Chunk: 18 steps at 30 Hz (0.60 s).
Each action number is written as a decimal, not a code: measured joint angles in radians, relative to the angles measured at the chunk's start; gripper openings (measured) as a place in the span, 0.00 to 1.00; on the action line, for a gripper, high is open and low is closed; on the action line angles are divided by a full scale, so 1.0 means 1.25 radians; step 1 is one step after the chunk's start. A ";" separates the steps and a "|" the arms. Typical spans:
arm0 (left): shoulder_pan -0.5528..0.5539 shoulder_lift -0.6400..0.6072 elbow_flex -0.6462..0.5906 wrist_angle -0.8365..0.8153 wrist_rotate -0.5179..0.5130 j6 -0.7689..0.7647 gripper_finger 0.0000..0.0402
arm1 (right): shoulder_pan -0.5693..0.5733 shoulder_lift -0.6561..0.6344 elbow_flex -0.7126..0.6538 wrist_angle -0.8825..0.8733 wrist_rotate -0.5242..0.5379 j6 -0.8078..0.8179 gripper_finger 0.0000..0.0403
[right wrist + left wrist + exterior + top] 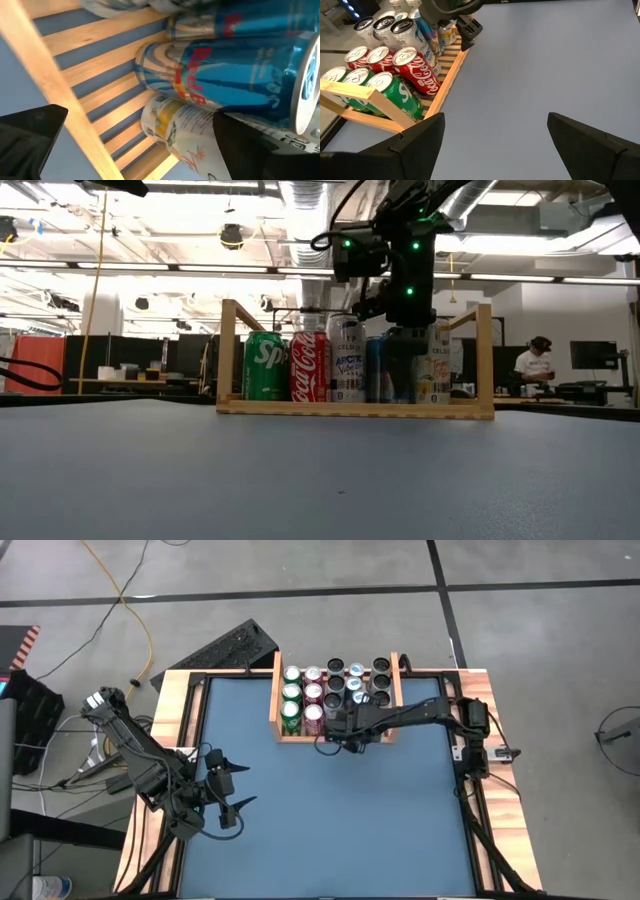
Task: Place canned beverage on shelf
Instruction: Adjust the blue soda on the shelf, then return to Home Position
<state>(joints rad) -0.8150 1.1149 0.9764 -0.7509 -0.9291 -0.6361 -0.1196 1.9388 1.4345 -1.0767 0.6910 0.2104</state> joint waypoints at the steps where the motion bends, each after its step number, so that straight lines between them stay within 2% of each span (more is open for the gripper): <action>1: 0.000 0.000 0.000 0.000 0.000 0.000 0.85 | 0.008 0.000 0.000 0.000 -0.002 0.000 0.68; 7: 0.000 0.000 0.000 0.000 -0.003 0.005 0.85 | 0.083 -0.004 0.000 0.010 -0.007 -0.001 0.68; 10: 0.000 0.000 0.000 0.000 -0.016 0.005 0.85 | 0.122 -0.022 -0.001 0.021 0.029 -0.001 0.68; 14: 0.000 0.000 0.000 0.003 -0.016 0.002 0.85 | 0.187 -0.107 0.000 0.089 0.075 0.002 0.68; 18: 0.000 0.000 0.000 0.024 -0.016 0.004 0.85 | 0.265 -0.227 0.001 0.155 0.078 0.027 0.68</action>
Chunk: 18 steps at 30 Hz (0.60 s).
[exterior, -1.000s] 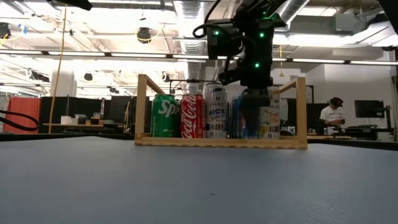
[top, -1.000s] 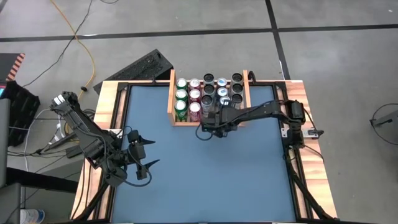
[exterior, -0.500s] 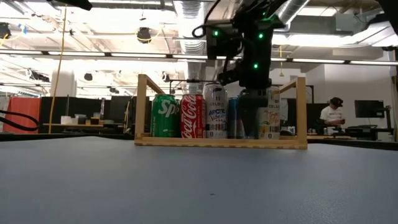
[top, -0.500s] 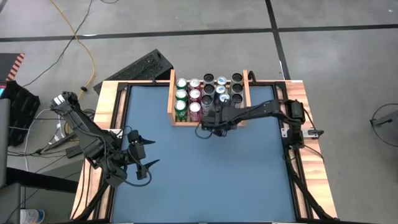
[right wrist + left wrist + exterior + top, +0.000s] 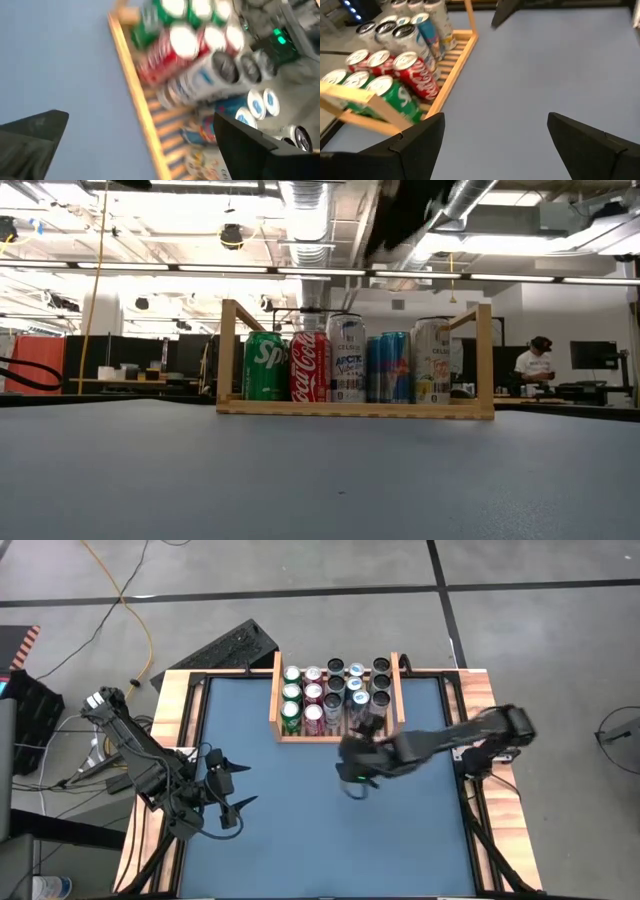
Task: Place canned beverage on shelf
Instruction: Return to Home Position
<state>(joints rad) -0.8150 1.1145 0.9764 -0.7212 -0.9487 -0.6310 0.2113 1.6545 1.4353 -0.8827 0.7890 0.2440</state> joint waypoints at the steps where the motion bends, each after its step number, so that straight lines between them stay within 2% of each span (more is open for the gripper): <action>1: 0.000 0.000 0.000 0.014 0.000 0.006 0.85 | 0.018 -0.030 0.001 0.007 0.001 0.018 0.68; 4: 0.000 0.000 0.000 0.067 0.000 0.046 0.85 | 0.064 -0.114 0.001 -0.023 0.009 0.085 0.68; 8: 0.000 0.000 0.000 0.185 0.013 0.145 0.85 | 0.124 -0.192 0.000 -0.090 0.065 0.199 0.68; 11: 0.000 0.000 0.000 0.313 0.085 0.260 0.85 | 0.180 -0.232 0.000 -0.093 0.104 0.232 0.68; 15: 0.000 0.000 0.000 0.478 0.232 0.412 0.85 | 0.238 -0.244 0.000 -0.098 0.154 0.226 0.68; 18: 0.004 0.000 0.000 0.544 0.279 0.501 0.85 | 0.260 -0.237 -0.027 -0.129 0.221 0.222 0.68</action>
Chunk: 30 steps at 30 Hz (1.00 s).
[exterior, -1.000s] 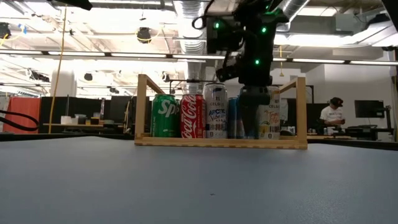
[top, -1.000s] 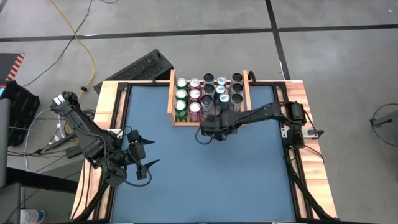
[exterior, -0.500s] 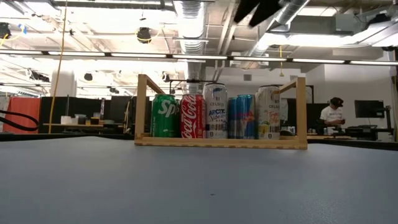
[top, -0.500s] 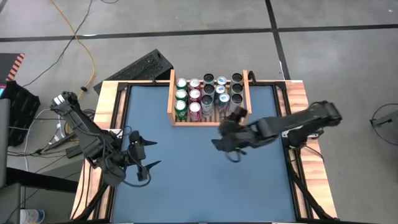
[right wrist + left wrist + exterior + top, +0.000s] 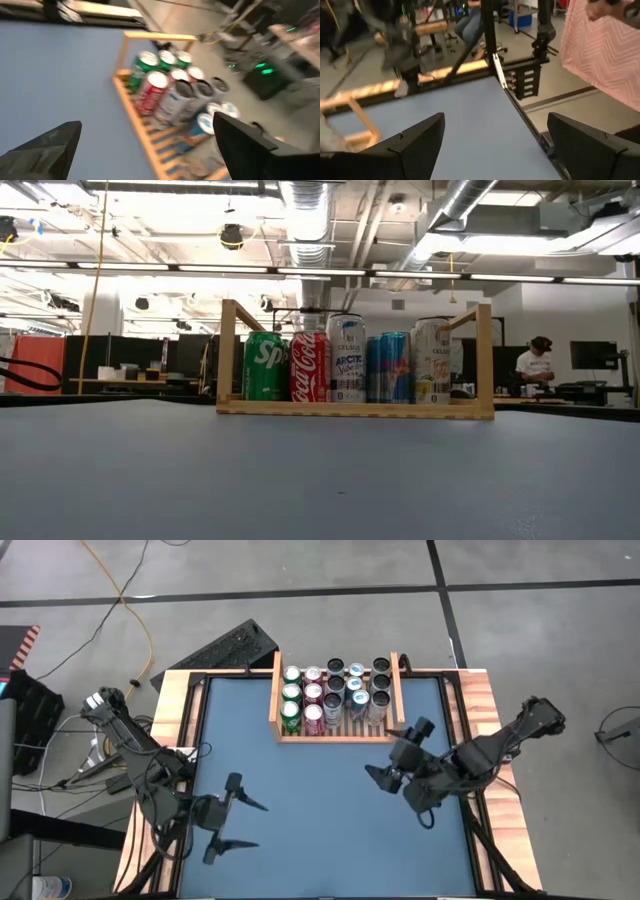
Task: Place canned beverage on shelf
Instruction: Return to Home Position
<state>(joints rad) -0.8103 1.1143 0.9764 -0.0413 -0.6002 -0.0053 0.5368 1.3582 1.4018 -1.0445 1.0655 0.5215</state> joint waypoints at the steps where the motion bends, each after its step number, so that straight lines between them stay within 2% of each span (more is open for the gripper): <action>1: 0.005 0.000 0.000 0.012 0.004 0.023 0.85 | 0.004 -0.002 -0.027 0.002 0.022 0.003 0.68; 5: 0.043 -0.001 0.000 0.036 0.028 0.070 0.85 | 0.033 -0.040 -0.182 0.050 0.050 0.092 0.68; 9: 0.090 -0.051 0.000 0.026 0.134 0.068 0.85 | 0.073 -0.114 -0.307 0.165 0.050 0.175 0.68; 12: 0.120 -0.130 0.000 -0.026 0.208 0.049 0.85 | 0.096 -0.159 -0.338 0.251 0.063 0.158 0.68; 15: 0.144 -0.220 0.000 -0.095 0.243 0.031 0.85 | 0.113 -0.204 -0.320 0.319 0.117 0.076 0.68; 17: 0.157 -0.282 0.000 -0.120 0.217 0.028 0.85 | 0.122 -0.238 -0.290 0.337 0.143 0.001 0.68; 19: 0.160 -0.336 0.000 -0.131 0.149 0.017 0.85 | 0.129 -0.270 -0.256 0.330 0.155 -0.065 0.68; 22: 0.160 -0.395 0.000 -0.153 0.060 -0.007 0.85 | 0.140 -0.321 -0.232 0.312 0.110 -0.168 0.68; 24: 0.160 -0.422 0.000 -0.187 0.028 -0.046 0.85 | 0.144 -0.352 -0.230 0.320 0.084 -0.158 0.68; 27: 0.160 -0.449 0.000 -0.270 0.022 -0.043 0.85 | 0.146 -0.397 -0.233 0.286 -0.008 -0.196 0.68; 30: 0.160 -0.473 0.000 -0.314 0.045 -0.029 0.85 | 0.127 -0.460 -0.272 0.348 -0.116 -0.235 0.68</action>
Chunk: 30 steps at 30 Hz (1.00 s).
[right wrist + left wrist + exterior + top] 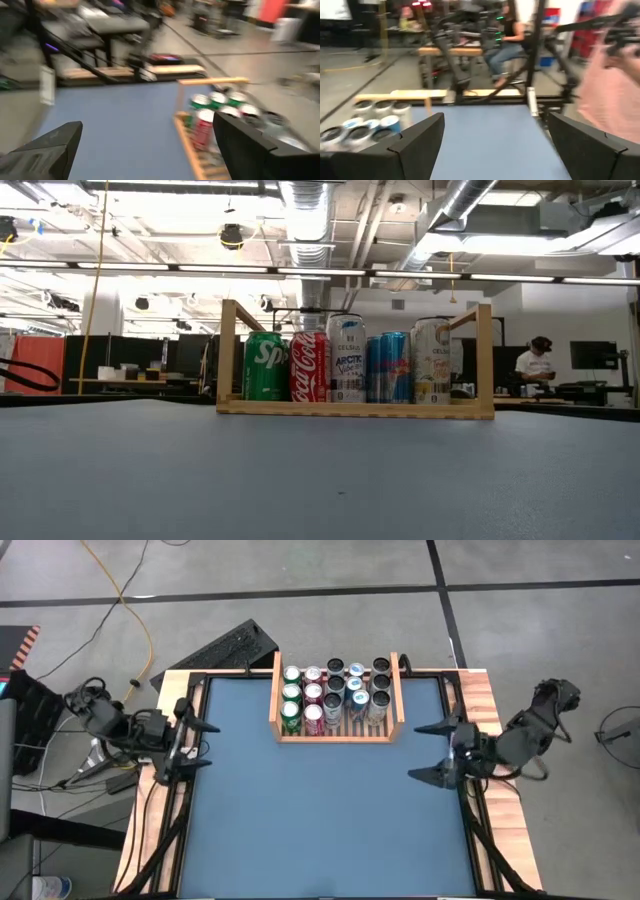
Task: Place canned beverage on shelf
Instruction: Return to Home Position
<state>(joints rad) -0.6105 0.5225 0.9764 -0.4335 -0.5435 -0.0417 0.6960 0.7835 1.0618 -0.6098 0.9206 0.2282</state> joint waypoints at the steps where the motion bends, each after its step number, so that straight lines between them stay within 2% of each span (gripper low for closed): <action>1: 0.000 -0.009 0.000 -0.005 0.028 0.001 0.85 | -0.012 -0.025 -0.018 0.026 -0.042 -0.010 0.68; 5: 0.000 -0.055 -0.001 0.000 0.239 0.044 0.85 | -0.063 -0.127 -0.121 0.166 -0.182 -0.064 0.68; 7: -0.001 -0.079 -0.022 0.038 0.301 0.073 0.85 | -0.084 -0.179 -0.186 0.241 -0.215 -0.094 0.68; 12: 0.000 -0.156 -0.139 0.073 0.266 0.090 0.85 | -0.123 -0.299 -0.337 0.385 -0.257 -0.137 0.68; 14: 0.000 -0.191 -0.189 0.091 0.276 0.079 0.85 | -0.131 -0.343 -0.378 0.428 -0.287 -0.148 0.68; 21: 0.000 -0.365 -0.333 0.142 0.319 0.044 0.85 | -0.146 -0.460 -0.470 0.437 -0.296 -0.142 0.68; 23: 0.000 -0.414 -0.373 0.141 0.311 0.036 0.85 | -0.146 -0.489 -0.504 0.431 -0.270 -0.141 0.68; 26: 0.000 -0.415 -0.404 0.111 0.276 0.022 0.85 | -0.146 -0.535 -0.568 0.432 -0.225 -0.135 0.68; 30: 0.000 -0.415 -0.445 0.139 0.287 0.017 0.85 | -0.146 -0.610 -0.657 0.437 -0.204 -0.111 0.68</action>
<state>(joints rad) -0.6102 0.0037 0.4197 -0.2596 -0.1842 -0.0207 0.5133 0.0205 0.2406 -0.0638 0.6662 0.0890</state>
